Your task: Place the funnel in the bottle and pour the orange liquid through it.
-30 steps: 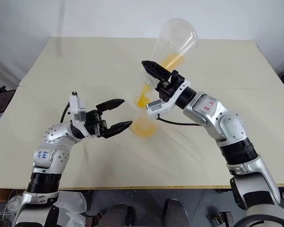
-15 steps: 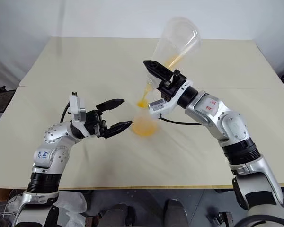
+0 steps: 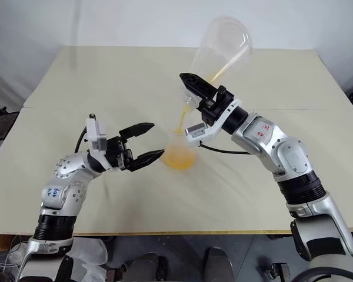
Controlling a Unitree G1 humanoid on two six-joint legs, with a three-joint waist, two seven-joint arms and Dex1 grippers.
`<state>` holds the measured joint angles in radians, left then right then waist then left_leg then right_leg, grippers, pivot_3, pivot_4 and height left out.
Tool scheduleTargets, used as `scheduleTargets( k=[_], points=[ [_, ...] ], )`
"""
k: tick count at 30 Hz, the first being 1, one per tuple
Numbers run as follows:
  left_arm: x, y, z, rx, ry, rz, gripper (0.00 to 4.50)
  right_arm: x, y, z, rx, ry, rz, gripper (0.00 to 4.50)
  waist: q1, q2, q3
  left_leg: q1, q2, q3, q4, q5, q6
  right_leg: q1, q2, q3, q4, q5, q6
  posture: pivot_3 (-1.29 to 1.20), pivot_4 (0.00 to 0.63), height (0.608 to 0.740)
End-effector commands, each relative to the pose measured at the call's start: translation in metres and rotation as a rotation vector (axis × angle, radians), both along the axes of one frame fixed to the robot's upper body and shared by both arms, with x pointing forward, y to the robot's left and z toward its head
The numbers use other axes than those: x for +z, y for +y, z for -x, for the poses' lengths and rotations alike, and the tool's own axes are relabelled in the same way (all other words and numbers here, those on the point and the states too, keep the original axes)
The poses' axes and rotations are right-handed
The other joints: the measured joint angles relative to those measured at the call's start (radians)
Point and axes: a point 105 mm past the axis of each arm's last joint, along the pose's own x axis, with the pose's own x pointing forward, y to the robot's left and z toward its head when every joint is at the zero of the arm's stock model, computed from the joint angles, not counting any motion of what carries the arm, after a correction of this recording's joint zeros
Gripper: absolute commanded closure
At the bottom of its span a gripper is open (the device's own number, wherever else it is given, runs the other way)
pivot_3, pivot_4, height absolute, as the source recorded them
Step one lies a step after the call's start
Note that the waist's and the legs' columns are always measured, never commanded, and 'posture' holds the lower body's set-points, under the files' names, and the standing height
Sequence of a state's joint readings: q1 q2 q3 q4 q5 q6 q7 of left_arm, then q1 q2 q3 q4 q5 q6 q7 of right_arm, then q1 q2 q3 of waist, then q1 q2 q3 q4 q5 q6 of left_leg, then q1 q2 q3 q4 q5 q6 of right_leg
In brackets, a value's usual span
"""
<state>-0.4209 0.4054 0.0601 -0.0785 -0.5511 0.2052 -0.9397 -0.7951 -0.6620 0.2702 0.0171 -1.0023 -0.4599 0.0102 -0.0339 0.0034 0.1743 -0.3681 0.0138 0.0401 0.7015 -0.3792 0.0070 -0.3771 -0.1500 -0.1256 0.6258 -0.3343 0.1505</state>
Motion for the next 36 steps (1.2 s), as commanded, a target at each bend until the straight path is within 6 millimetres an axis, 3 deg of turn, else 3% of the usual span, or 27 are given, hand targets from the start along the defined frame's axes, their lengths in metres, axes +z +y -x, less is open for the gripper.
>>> scheduleTargets(
  k=[1,21,28,36],
  points=[
    [0.0116,-0.0006,0.0068,-0.008,-0.06,0.023,0.0,0.0184,-0.001,0.0074,0.016,-0.076,-0.012,2.04,0.0,0.0,0.0,0.0,0.0,0.0,0.0,0.0,0.0,0.0,0.0,0.0,0.0,0.0,0.0,0.0,0.15,0.74],
    [0.0141,0.0008,0.0065,0.001,-0.073,0.034,0.0,0.0206,0.0036,0.0114,0.042,-0.123,-0.003,2.04,0.0,0.0,0.0,0.0,0.0,0.0,0.0,0.0,0.0,0.0,0.0,0.0,0.0,0.0,0.0,0.0,0.15,0.74],
    [0.0134,0.0029,0.0053,0.012,-0.071,0.033,0.0,0.0136,0.0041,0.0114,0.059,-0.046,-0.043,2.04,0.0,0.0,0.0,0.0,0.0,0.0,0.0,0.0,0.0,0.0,0.0,0.0,0.0,0.0,0.0,0.0,0.15,0.74],
    [0.0132,0.0036,0.004,0.018,-0.073,0.034,0.0,0.0193,-0.0008,0.0154,0.082,0.034,-0.131,2.04,0.0,0.0,0.0,0.0,0.0,0.0,0.0,0.0,0.0,0.0,0.0,0.0,0.0,0.0,0.0,0.0,0.15,0.74]
  ],
)
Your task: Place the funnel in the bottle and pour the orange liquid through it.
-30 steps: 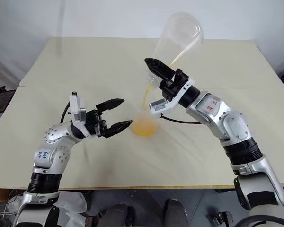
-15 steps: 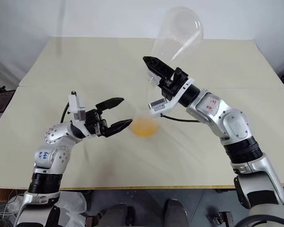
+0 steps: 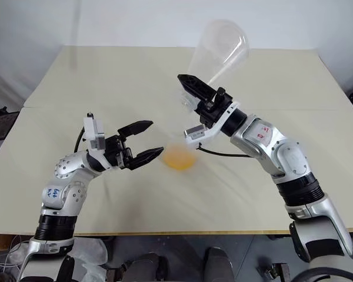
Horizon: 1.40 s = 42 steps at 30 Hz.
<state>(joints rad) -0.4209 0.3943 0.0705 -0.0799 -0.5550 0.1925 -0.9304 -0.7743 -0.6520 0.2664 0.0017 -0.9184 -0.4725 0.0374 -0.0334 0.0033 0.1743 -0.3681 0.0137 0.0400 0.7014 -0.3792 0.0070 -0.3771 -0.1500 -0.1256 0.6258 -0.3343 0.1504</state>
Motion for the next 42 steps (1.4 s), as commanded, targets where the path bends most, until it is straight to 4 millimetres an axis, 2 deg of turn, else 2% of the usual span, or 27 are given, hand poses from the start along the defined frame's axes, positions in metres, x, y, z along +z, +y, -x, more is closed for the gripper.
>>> scheduleTargets(
  k=[1,5,9,11,15,19,22,25,27,30,36,37,41,42],
  points=[
    [0.01,0.002,0.005,0.005,-0.059,0.011,0.0,0.026,-0.006,0.011,0.03,-0.013,-0.121,2.04,-0.001,0.0,0.0,0.0,0.0,0.0,0.0,0.0,0.0,0.0,0.0,0.0,0.0,0.0,0.0,0.0,0.15,0.74],
    [0.01,0.002,0.004,0.006,-0.06,0.013,0.0,0.038,-0.013,0.011,0.075,0.127,-0.297,2.04,0.0,0.0,0.0,0.0,0.0,0.0,0.0,0.0,0.0,0.0,0.0,0.0,0.0,0.0,0.0,0.0,0.15,0.74],
    [0.017,0.002,0.003,0.009,-0.071,0.037,0.0,0.035,-0.026,0.013,0.254,0.614,-0.594,2.04,0.003,0.0,0.0,0.0,0.0,-0.001,0.0,0.0,0.0,0.001,0.0,-0.001,0.001,0.0,0.0,0.0,0.15,0.74],
    [0.017,0.003,0.003,0.009,-0.073,0.031,0.0,0.03,-0.047,0.012,0.264,0.773,-0.667,2.04,0.008,0.0,0.0,0.0,0.0,-0.002,0.0,0.0,0.0,0.001,0.0,-0.001,0.001,0.0,0.0,0.0,0.15,0.74],
    [0.016,0.004,0.003,0.007,-0.071,0.025,0.0,0.026,-0.098,0.004,0.187,0.917,-0.871,2.04,0.012,0.0,0.0,-0.001,-0.002,-0.003,0.001,0.0,0.0,0.002,-0.001,-0.001,0.001,0.0,0.0,0.0,0.15,0.74],
    [0.015,0.003,0.003,0.0,-0.069,0.02,0.0,0.022,-0.151,-0.007,0.151,0.95,-1.096,2.04,0.008,0.0,0.0,0.0,-0.001,-0.002,0.0,0.0,0.0,0.002,0.0,-0.001,0.001,0.0,0.0,0.0,0.15,0.74],
    [0.015,0.002,0.003,-0.007,-0.068,0.02,0.0,0.002,-0.2,-0.011,-0.013,0.949,-1.157,2.04,0.008,0.0,0.0,0.0,-0.001,0.0,0.0,0.0,0.0,0.002,0.0,-0.001,0.0,0.0,0.0,0.0,0.15,0.74],
    [0.015,0.002,0.003,-0.01,-0.068,0.018,0.0,-0.01,-0.244,-0.011,-0.064,0.954,-1.339,2.04,0.008,0.0,0.0,0.0,-0.001,0.006,0.0,0.0,0.0,0.002,0.0,-0.002,0.0,0.0,0.0,0.0,0.15,0.74],
    [0.015,0.002,0.003,-0.011,-0.069,0.018,0.0,-0.02,-0.265,-0.01,-0.116,0.95,-1.412,2.04,0.008,0.0,0.0,0.0,-0.001,0.007,0.0,0.0,0.0,0.002,0.0,-0.001,0.0,0.0,0.0,0.0,0.15,0.74],
    [0.016,0.001,0.003,-0.011,-0.069,0.018,0.0,-0.033,-0.277,-0.008,-0.156,0.969,-1.421,2.04,0.008,0.0,0.0,0.0,-0.001,0.007,0.0,0.0,0.0,0.002,0.0,-0.001,0.0,0.0,0.0,0.0,0.15,0.74],
    [0.018,0.002,0.001,-0.004,-0.076,0.015,0.0,-0.047,-0.285,-0.002,-0.067,1.013,-1.526,2.04,0.007,0.0,0.0,0.001,0.0,0.009,0.0,0.0,0.0,0.002,0.0,-0.001,0.0,0.0,0.0,0.0,0.15,0.74],
    [0.018,0.003,0.001,-0.001,-0.078,0.015,0.0,-0.048,-0.287,-0.001,-0.063,1.001,-1.531,1.32,0.008,0.0,0.0,0.001,0.0,0.009,0.0,0.0,0.0,0.002,0.0,-0.001,0.0,0.0,0.0,0.0,0.15,0.74],
    [0.019,0.005,0.002,0.006,-0.081,0.013,0.0,-0.047,-0.298,0.007,-0.075,0.917,-1.57,0.12,0.011,0.0,0.0,0.0,-0.001,0.009,0.0,0.0,0.0,0.002,-0.001,-0.001,0.0,0.0,0.0,0.0,0.15,0.74],
    [0.019,0.006,0.002,0.008,-0.081,0.013,0.0,-0.045,-0.299,0.009,-0.065,0.904,-1.575,0.06,0.013,0.0,0.0,0.0,-0.001,0.008,0.0,0.0,0.0,0.002,-0.001,-0.001,0.0,0.0,0.0,0.0,0.15,0.74]
  ],
)
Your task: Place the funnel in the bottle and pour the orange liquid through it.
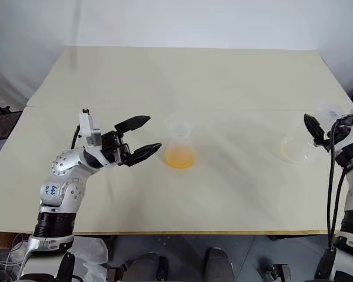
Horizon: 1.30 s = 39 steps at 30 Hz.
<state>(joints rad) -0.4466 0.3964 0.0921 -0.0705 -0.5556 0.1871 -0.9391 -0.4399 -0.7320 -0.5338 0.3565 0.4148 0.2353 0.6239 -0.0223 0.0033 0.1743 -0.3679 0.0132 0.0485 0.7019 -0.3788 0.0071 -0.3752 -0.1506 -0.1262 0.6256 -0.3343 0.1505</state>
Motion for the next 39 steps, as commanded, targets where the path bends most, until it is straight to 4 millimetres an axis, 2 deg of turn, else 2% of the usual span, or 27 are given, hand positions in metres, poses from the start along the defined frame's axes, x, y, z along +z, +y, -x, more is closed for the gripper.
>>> scheduleTargets(
  k=[1,4,8,11,14,15,18,21,24,27,30,33,37,39],
  points=[
    [0.01,0.003,0.005,0.003,-0.048,0.004,0.0,0.024,-0.013,0.016,-0.055,-0.128,-0.004,0.06,0.004,0.0,0.0,0.0,0.0,0.0,0.0,0.0,0.0,0.0,0.0,0.0,0.0,0.0,0.0,0.0,0.15,0.74],
    [0.009,0.006,0.006,0.008,-0.041,0.001,0.0,0.029,-0.012,0.023,-0.041,-0.151,-0.019,0.06,0.007,0.0,0.0,0.0,0.0,0.0,0.0,0.0,0.0,0.0,0.0,0.0,0.0,0.0,0.0,0.0,0.15,0.74],
    [0.009,0.007,0.007,0.006,-0.033,0.006,0.0,0.05,-0.01,0.034,-0.027,-0.234,-0.024,0.06,0.014,0.0,0.0,0.0,0.0,0.0,0.0,0.0,0.0,0.0,0.0,0.0,0.0,0.0,0.0,0.0,0.15,0.74],
    [0.008,0.008,0.008,0.009,-0.03,0.001,0.0,0.071,-0.016,0.043,-0.062,-0.327,-0.02,0.06,0.019,0.0,0.0,0.0,0.001,0.0,0.0,0.0,0.0,0.0,0.001,0.0,0.0,0.0,0.0,0.0,0.15,0.74],
    [0.008,0.01,0.008,0.014,-0.028,-0.005,0.0,0.083,-0.017,0.048,-0.06,-0.375,-0.032,0.06,0.02,0.0,0.0,0.0,0.0,0.001,0.001,0.0,0.0,0.0,0.0,0.001,0.0,0.0,0.0,0.0,0.15,0.74],
    [0.008,0.013,0.008,0.009,-0.023,-0.011,0.0,0.095,-0.014,0.05,-0.041,-0.419,-0.044,0.06,0.02,0.0,0.0,0.0,0.0,0.001,0.001,0.0,0.0,0.0,0.0,0.001,0.0,0.0,0.0,0.0,0.15,0.74],
    [0.005,0.03,0.009,0.017,-0.024,-0.093,0.0,0.132,0.019,0.052,0.115,-0.507,0.012,0.06,0.018,0.001,0.001,0.0,0.0,0.001,0.001,0.0,0.0,0.0,0.001,0.001,0.0,0.0,0.0,0.0,0.15,0.74],
    [0.006,0.044,0.008,0.032,-0.023,-0.127,0.0,0.14,0.052,0.049,0.262,-0.496,0.064,0.06,0.016,0.002,0.0,0.001,0.001,0.001,0.0,0.0,0.0,-0.001,0.001,0.001,0.0,0.0,0.0,0.0,0.15,0.74],
    [0.005,0.054,0.008,0.053,-0.01,-0.158,0.0,0.124,0.096,0.047,0.445,-0.399,0.209,0.06,0.018,0.002,0.0,0.001,0.001,0.0,0.0,0.0,0.0,0.0,0.001,0.001,0.0,0.0,0.0,0.0,0.15,0.74],
    [-0.005,0.058,0.013,0.048,-0.006,-0.224,0.0,0.08,0.128,0.052,0.625,-0.291,0.444,0.06,0.025,0.002,0.0,0.0,0.001,-0.001,0.0,0.0,0.0,0.0,0.001,0.0,0.0,0.0,0.0,0.0,0.15,0.74],
    [-0.011,0.064,0.016,0.061,-0.018,-0.253,0.0,0.035,0.149,0.067,0.815,-0.168,0.524,0.06,0.035,0.001,0.001,-0.001,-0.001,-0.002,0.0,0.0,0.0,0.0,0.0,-0.001,0.0,0.0,0.0,0.0,0.15,0.74],
    [-0.015,0.068,0.017,0.088,-0.025,-0.278,0.0,0.004,0.156,0.082,0.924,-0.067,0.517,0.06,0.043,0.001,0.001,-0.002,-0.001,-0.002,0.0,0.0,0.0,0.0,0.0,-0.003,-0.001,0.0,0.0,0.0,0.15,0.74],
    [-0.036,0.081,0.022,0.172,0.003,-0.367,0.0,-0.033,0.151,0.1,0.943,0.029,0.436,0.06,0.044,0.001,0.001,0.0,0.0,-0.002,0.0,0.0,0.0,0.001,0.0,-0.003,-0.002,0.0,0.0,0.0,0.15,0.74],
    [-0.04,0.084,0.022,0.188,0.002,-0.381,0.0,-0.041,0.148,0.1,0.92,0.04,0.427,0.06,0.043,0.001,0.001,0.0,0.0,-0.002,0.0,0.0,0.0,0.001,0.0,-0.003,-0.002,0.0,0.0,0.0,0.15,0.74]
  ],
)
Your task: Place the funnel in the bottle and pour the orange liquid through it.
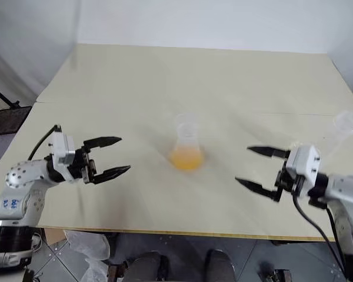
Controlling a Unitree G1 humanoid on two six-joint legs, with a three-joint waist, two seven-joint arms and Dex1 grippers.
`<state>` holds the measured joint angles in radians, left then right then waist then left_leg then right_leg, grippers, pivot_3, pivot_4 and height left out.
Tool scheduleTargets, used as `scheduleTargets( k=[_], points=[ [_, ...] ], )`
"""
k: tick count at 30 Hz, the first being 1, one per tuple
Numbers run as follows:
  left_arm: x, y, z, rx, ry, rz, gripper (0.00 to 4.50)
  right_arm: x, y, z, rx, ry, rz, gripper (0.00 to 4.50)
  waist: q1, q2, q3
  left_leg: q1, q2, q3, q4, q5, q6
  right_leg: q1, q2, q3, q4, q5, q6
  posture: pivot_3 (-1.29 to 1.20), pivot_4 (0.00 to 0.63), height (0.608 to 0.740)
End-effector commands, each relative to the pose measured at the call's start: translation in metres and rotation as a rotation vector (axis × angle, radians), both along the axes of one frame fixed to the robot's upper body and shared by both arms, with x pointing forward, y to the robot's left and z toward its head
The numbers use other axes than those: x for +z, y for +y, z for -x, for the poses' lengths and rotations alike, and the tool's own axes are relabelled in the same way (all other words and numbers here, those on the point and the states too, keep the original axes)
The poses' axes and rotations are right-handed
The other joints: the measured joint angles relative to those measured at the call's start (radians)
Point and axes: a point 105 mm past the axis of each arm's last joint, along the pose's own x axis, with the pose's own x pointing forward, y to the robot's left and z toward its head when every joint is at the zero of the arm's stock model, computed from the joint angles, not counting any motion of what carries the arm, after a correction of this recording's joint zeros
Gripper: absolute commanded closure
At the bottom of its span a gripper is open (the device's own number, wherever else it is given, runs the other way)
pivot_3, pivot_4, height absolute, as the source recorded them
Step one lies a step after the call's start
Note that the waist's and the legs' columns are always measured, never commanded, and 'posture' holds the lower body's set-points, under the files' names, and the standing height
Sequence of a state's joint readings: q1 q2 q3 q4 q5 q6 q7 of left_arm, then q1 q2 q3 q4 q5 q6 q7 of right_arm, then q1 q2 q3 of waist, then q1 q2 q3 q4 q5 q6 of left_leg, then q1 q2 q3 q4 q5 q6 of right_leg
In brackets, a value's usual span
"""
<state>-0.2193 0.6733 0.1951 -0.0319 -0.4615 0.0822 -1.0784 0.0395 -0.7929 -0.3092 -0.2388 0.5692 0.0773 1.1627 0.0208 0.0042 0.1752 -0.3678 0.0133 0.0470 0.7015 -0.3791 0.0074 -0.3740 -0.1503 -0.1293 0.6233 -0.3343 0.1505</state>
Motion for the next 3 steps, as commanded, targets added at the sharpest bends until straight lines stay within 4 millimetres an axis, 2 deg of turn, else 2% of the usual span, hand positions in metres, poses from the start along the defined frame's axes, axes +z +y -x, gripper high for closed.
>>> scheduleTargets(
  k=[1,3],
  points=[
    [0.0087,0.0044,0.0003,0.028,-0.072,-0.035,0.0,0.0039,-0.0038,0.0004,-0.027,-0.062,-0.006,0.06,0.0,0.0,0.0,0.0,0.0,0.001,0.0,0.0,0.0,0.0,0.0,0.001,0.0,0.0,0.0,0.0,0.15,0.74],
    [0.0093,0.0056,-0.0016,0.038,-0.083,-0.031,0.0,0.0028,-0.008,-0.0029,-0.061,-0.072,-0.022,0.06,0.0,0.0,0.0,0.001,0.001,0.002,0.002,0.0,0.0,0.0,0.0,0.002,0.0,0.0,0.0,0.0,0.15,0.74]
  ],
)
